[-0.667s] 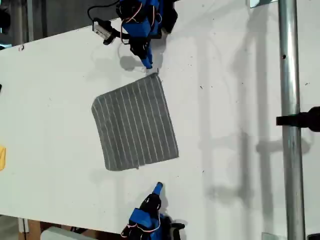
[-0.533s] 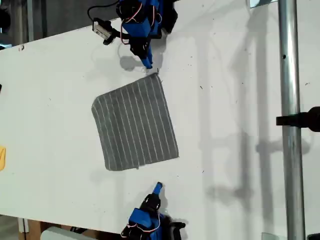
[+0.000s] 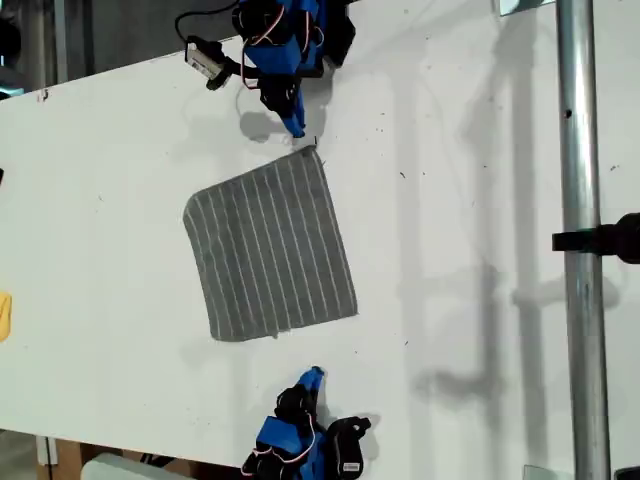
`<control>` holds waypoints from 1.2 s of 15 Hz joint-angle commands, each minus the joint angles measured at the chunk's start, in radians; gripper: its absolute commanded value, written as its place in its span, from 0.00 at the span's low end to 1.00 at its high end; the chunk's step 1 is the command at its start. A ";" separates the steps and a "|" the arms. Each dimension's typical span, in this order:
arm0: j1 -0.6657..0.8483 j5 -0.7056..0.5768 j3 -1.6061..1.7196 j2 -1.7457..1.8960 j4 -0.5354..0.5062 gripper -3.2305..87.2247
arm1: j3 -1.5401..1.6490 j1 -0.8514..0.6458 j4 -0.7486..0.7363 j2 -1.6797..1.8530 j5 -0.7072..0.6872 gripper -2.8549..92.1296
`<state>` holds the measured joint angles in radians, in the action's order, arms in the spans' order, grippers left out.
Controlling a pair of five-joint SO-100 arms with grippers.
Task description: Grasp corners of a towel and fold twice.
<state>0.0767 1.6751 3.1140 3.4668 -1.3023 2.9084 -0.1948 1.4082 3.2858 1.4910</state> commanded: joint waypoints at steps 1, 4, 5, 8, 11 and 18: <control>0.006 0.015 0.006 0.006 0.006 0.00 | -0.015 -0.003 0.003 -0.003 -0.012 0.12; 0.025 0.023 -0.003 0.006 0.020 0.00 | -0.015 -0.003 0.003 -0.003 -0.012 0.12; 0.029 0.034 -0.023 0.006 0.017 0.00 | -0.015 -0.003 0.003 -0.003 -0.012 0.12; 0.029 0.058 -0.095 0.000 0.003 0.00 | -0.015 -0.008 0.003 -0.003 -0.012 0.12; 0.037 0.058 -0.199 -0.121 0.026 0.00 | -0.034 -0.057 0.006 0.006 -0.020 0.03; 0.031 0.008 -0.483 -0.634 0.219 0.00 | -0.166 -0.005 -0.015 -0.021 -0.110 0.03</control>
<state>0.1150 1.6874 2.7489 2.9376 -1.1336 2.8333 -0.2178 1.4082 3.2797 1.4051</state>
